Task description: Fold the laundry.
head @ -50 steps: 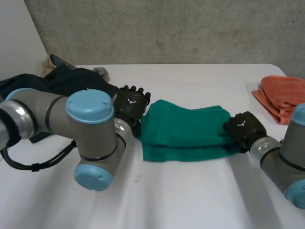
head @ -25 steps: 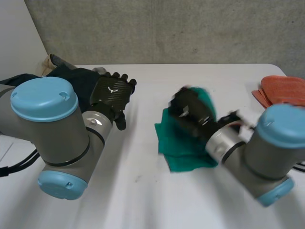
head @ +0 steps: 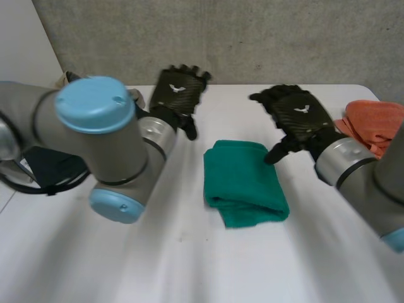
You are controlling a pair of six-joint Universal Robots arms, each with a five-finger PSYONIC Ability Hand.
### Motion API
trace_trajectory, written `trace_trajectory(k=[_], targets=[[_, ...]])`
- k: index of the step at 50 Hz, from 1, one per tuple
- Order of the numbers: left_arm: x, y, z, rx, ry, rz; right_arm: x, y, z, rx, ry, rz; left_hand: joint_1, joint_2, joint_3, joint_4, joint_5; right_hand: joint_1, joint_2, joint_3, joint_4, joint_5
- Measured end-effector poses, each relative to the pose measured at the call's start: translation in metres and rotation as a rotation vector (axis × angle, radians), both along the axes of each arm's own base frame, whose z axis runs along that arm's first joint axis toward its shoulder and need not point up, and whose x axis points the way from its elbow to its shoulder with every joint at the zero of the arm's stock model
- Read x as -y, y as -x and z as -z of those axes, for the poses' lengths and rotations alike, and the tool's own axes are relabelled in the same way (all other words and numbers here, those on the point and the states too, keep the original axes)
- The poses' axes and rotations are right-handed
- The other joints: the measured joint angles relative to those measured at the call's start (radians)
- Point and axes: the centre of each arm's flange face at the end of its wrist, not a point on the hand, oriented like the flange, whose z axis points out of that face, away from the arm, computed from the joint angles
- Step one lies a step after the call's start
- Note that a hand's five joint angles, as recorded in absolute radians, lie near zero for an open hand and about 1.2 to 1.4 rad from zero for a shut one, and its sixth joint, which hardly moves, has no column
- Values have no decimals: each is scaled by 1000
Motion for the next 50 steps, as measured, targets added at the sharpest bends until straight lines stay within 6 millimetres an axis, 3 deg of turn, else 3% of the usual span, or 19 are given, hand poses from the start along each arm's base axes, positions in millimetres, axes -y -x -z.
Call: trace_trajectory(k=[5,9,17,25,29,37,43,50], targets=[[-6,21,24,18,-59,95,21,10,13,-22,-149,48,0,0,0,0,0,0,0,0,0,2],[-8,28,55,77,-140,103,37,10,37,-82,-283,46,0,0,0,0,0,0,0,0,0,2],[-9,16,96,209,-275,26,46,3,72,-146,-385,6,0,0,0,0,0,0,0,0,0,2],[-16,8,107,265,-335,13,47,4,90,-289,-327,-13,0,0,0,0,0,0,0,0,0,2],[-18,8,95,251,-318,21,48,8,87,-369,-269,9,0,0,0,0,0,0,0,0,0,2],[-19,7,31,147,-206,34,35,7,63,-416,-126,57,0,0,0,0,0,0,0,0,0,2],[-20,1,-19,66,-123,108,-7,-8,58,-394,-15,-8,0,0,0,0,0,0,0,0,0,2],[-32,2,-45,34,-93,297,-57,-15,85,-408,19,-113,0,0,0,0,0,0,0,0,0,2]])
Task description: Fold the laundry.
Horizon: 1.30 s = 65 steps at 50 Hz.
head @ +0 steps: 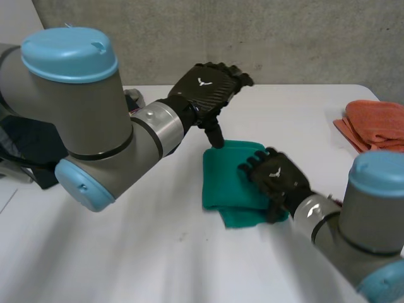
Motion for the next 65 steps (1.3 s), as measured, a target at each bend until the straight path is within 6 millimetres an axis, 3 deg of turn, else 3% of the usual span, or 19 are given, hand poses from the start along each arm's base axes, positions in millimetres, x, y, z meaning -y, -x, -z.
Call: trace_trajectory(k=[4,13,31,36,38,40,45,53,59,61,65], targets=[[-6,2,-3,-3,-7,68,-8,-3,15,2,9,-22,0,0,0,0,0,0,0,0,0,0],[-7,2,0,0,-18,84,6,-12,43,17,52,-24,0,0,0,0,0,0,0,0,0,0],[-6,1,5,8,-29,76,33,-25,41,74,159,-15,0,0,0,0,0,54,64,78,76,74],[-6,1,5,8,-30,76,40,-29,40,85,172,-17,0,0,0,0,0,345,351,357,354,328],[-6,1,5,8,-30,76,44,-31,39,91,179,-17,0,0,0,0,0,688,706,698,693,642],[-5,1,5,8,-29,75,49,-33,37,100,191,-15,0,0,0,0,0,826,928,919,918,856],[-4,0,3,6,-25,71,64,-37,23,140,265,-6,0,0,0,0,0,826,947,956,982,883],[1,-6,-8,-13,2,54,102,-38,-28,240,429,36,0,0,0,0,0,826,947,956,985,883],[5,-13,-25,-42,34,33,151,-6,-85,358,551,130,0,0,0,0,0,826,947,960,985,884],[6,-15,-30,-54,46,28,174,18,-108,407,599,180,0,0,0,0,0,826,947,960,986,884],[6,-16,-35,-68,55,25,210,60,-130,468,668,250,0,0,0,0,0,826,947,964,986,893]])
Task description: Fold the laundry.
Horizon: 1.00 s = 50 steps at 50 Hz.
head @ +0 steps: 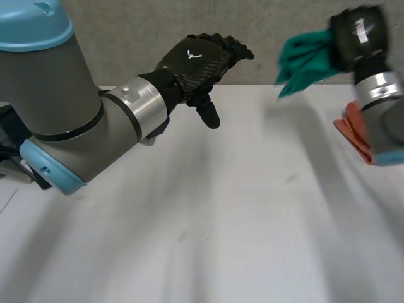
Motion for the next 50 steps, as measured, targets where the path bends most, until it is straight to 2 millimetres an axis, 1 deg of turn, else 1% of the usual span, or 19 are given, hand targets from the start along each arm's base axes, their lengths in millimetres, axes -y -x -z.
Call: trace_trajectory(k=[2,4,6,7,10,12,13,15,17,22,24,25,27,29,31,38,46,48,50], targets=[[0,0,-1,-4,0,0,16,20,-4,19,27,24,0,0,0,0,0,0,0,0,0,0],[0,0,0,-6,-1,0,37,49,-4,27,59,58,0,0,0,0,0,0,0,0,0,0],[0,0,0,-6,-3,0,47,64,-1,25,72,75,0,0,0,0,0,0,0,0,0,0],[0,0,1,-5,-6,1,61,86,9,15,77,98,0,0,0,0,0,0,0,2,0,0],[0,1,4,-1,-13,1,77,115,29,-7,65,127,0,0,0,0,0,0,0,5,0,0],[0,1,7,3,-20,2,89,141,56,-28,31,147,0,0,0,0,0,0,0,5,0,0],[0,1,7,4,-22,2,91,145,61,-32,24,150,0,0,0,0,0,0,0,5,0,0],[0,1,11,10,-31,2,99,170,93,-54,-25,165,0,0,0,0,0,0,0,6,1,0],[-1,1,13,14,-36,3,101,185,117,-69,-67,171,0,0,0,0,0,0,0,6,1,0],[-2,2,16,20,-47,7,95,208,162,-118,-154,190,0,0,0,0,0,0,0,6,1,0],[-3,2,17,21,-49,9,92,213,168,-131,-170,202,0,0,0,0,0,-94,-142,-142,-153,-105],[-4,2,17,21,-50,11,89,217,170,-142,-180,212,0,0,0,0,0,-286,-346,-318,-329,-300],[-5,3,17,21,-51,14,83,223,166,-162,-194,238,0,0,0,0,0,-654,-727,-708,-719,-700],[-6,3,17,21,-51,16,79,226,157,-171,-198,253,0,0,0,0,0,-799,-896,-893,-904,-847],[-7,3,16,20,-51,20,74,227,144,-176,-201,264,0,0,0,0,0,-824,-944,-959,-978,-892],[-14,6,13,17,-46,38,58,228,87,-156,-225,317,0,0,0,0,0,-824,-944,-961,-986,-892],[-23,8,5,6,-27,58,46,241,17,-127,-230,547,0,0,0,0,0,-824,-944,-961,-986,-892],[-23,7,1,-1,-18,58,41,238,-6,-147,-186,604,0,0,0,0,0,-824,-944,-961,-986,-892],[-24,6,-3,-11,-6,55,39,230,-21,-160,-145,616,0,0,0,0,0,-824,-944,-961,-986,-892]])
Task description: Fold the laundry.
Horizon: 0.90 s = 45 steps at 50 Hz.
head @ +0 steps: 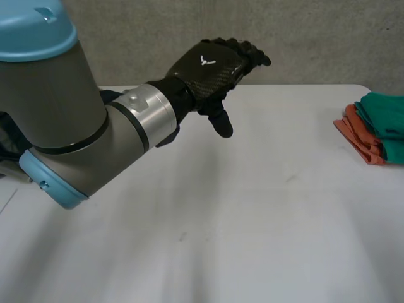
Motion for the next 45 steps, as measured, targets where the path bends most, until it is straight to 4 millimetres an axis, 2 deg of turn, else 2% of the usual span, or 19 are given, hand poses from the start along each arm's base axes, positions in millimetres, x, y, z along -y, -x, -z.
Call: trace_trajectory(k=[3,4,5,7,8,11,14,18,21,24,26,31,33,34,35,36,39,40,45], targets=[[1,-3,-11,-25,34,-16,-8,-49,-27,-49,105,-75,0,0,0,0,0,0,0,0,0,0],[3,-5,-16,-35,46,-29,-12,-66,-31,-56,130,-115,0,0,0,0,0,0,0,0,0,0],[4,-6,-17,-39,51,-36,-13,-73,-32,-58,140,-132,0,0,0,0,0,0,0,0,0,0],[15,-16,-30,-65,84,-115,-28,-121,-34,-69,187,-268,0,0,0,0,0,0,0,0,0,0],[23,-23,-34,-74,95,-166,-36,-138,-33,-72,198,-324,0,0,0,0,0,0,0,0,0,0],[55,-53,-42,-84,123,-373,-63,-184,-24,-87,199,-493,0,0,0,0,-1,0,0,0,0,0],[90,-91,-42,-49,149,-587,-90,-217,-5,-97,152,-632,0,0,0,0,-1,0,0,0,0,0],[137,-146,-19,113,178,-830,-128,-246,31,-89,19,-769,0,0,0,-1,-1,0,0,0,0,0],[170,-179,12,259,184,-918,-148,-256,57,-75,-98,-815,0,-2,-7,-3,-1,0,0,0,0,0],[200,-204,46,361,183,-943,-160,-259,74,-70,-186,-828,0,-2,-8,-4,-1,0,0,0,0,0],[226,-225,81,421,178,-923,-168,-258,87,-78,-257,-826,0,-2,-8,-4,-1,0,0,0,0,0],[259,-249,147,460,145,-813,-175,-253,104,-126,-337,-802,6,6,-1,6,8,0,0,0,0,0],[265,-253,164,460,132,-781,-176,-252,107,-145,-349,-794,182,178,149,162,162,0,0,0,0,0],[268,-254,174,458,124,-764,-177,-250,109,-161,-357,-787,385,352,321,335,334,0,0,0,0,0],[269,-254,177,458,122,-760,-177,-250,110,-164,-358,-786,385,352,321,335,334,0,0,0,0,0],[271,-254,182,454,117,-755,-178,-249,112,-179,-363,-780,789,758,737,752,711,0,0,0,0,0],[272,-249,177,441,125,-769,-178,-247,114,-192,-367,-773,830,886,859,882,824,0,0,0,0,0],[270,-243,164,424,143,-785,-178,-246,115,-197,-369,-768,860,947,922,965,871,0,0,0,0,0],[249,-210,103,322,216,-807,-175,-241,116,-195,-371,-751,874,961,947,973,871,0,0,0,0,0]])
